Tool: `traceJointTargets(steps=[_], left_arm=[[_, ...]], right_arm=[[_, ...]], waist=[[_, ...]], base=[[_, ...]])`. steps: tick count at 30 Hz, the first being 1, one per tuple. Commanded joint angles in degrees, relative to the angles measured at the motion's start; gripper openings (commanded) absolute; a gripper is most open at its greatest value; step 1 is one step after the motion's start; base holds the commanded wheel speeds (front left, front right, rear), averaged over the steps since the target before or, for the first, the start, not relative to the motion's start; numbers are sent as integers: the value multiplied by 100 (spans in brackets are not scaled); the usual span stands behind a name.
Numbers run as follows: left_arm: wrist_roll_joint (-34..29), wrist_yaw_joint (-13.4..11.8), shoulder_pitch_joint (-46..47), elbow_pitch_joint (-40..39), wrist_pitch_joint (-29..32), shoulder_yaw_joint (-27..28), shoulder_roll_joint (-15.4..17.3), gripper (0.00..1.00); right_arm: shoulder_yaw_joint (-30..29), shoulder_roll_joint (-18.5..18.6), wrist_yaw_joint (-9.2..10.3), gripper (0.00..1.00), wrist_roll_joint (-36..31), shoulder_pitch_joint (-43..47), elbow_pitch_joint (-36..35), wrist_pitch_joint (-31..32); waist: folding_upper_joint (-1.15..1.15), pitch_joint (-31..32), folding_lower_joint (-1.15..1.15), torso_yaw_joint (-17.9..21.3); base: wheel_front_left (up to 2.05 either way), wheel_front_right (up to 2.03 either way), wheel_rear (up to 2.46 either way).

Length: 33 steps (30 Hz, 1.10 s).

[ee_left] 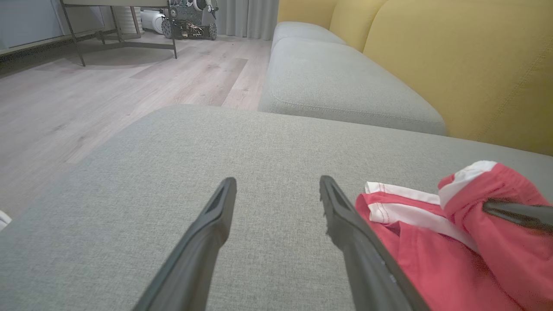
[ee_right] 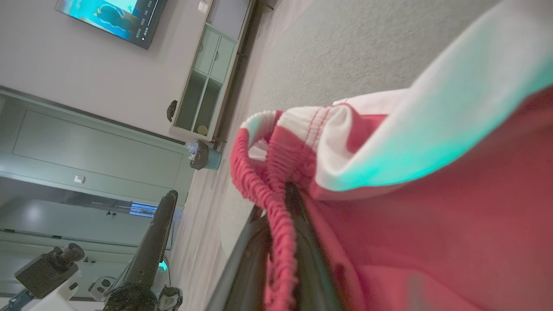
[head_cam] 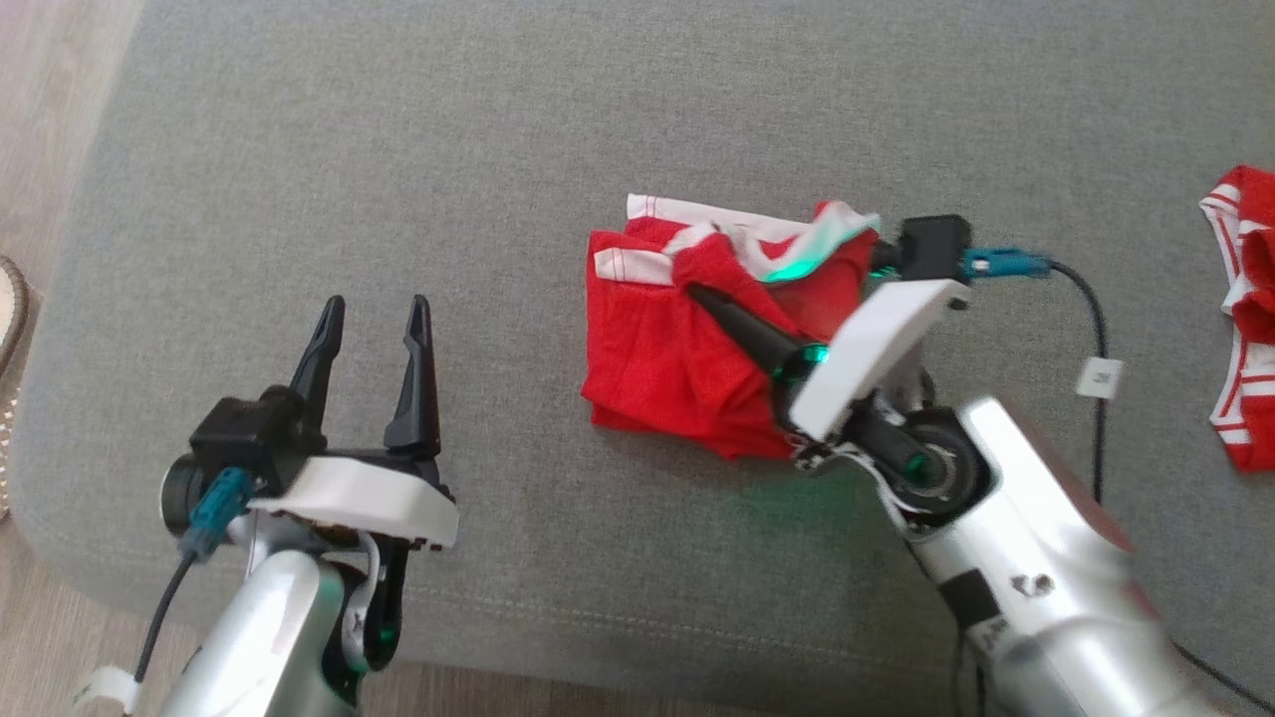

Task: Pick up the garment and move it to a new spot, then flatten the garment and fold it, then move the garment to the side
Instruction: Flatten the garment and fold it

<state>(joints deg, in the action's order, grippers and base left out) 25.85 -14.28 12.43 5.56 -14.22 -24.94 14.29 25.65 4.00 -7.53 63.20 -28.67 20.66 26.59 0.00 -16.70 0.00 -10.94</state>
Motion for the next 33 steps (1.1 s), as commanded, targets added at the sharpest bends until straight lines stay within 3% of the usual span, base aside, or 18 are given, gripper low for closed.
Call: traceJointTargets(steps=[1, 3, 4, 5, 13, 19, 27, 33], left_arm=[[-18, 17, 264, -142, -63, 214, 65, 100], [-22, 26, 273, -131, -65, 214, 49, 100], [-25, 30, 278, -125, -66, 215, 42, 100], [-27, 33, 283, -121, -67, 217, 37, 100], [-53, 41, 299, -117, -72, 265, 32, 100], [-78, 31, 284, -114, -74, 310, 49, 100], [-66, -17, 161, -149, -75, 415, 161, 100], [-38, -62, 23, -218, -65, 502, 291, 100]], right_arm=[[338, -111, 4, 0, -36, -309, -27, -241], [567, -111, 4, 5, -35, -423, 158, -417], [661, -112, 4, 76, -10, -471, 231, -507], [753, -112, 4, 100, 17, -517, 291, -590], [1192, -94, 4, 100, 254, -761, 244, -1190], [1369, 331, 4, 100, 159, -835, -343, -2042], [745, 1117, 4, 100, -455, -463, -484, -3195], [-38, 1425, 4, 100, -719, 228, -429, -3386]], waist=[[0, -11, 0, -7], [0, -18, 0, -8], [0, -19, 0, -5], [0, -23, 0, 1], [0, -52, 0, 87], [0, 0, 0, 226], [0, 220, 0, 498], [0, 382, 0, 695]], base=[[0, 0, 0], [0, 0, 0], [0, 0, 0], [0, 0, 0], [0, 0, 0], [0, 0, 0], [0, 0, 0], [0, 0, 0]])
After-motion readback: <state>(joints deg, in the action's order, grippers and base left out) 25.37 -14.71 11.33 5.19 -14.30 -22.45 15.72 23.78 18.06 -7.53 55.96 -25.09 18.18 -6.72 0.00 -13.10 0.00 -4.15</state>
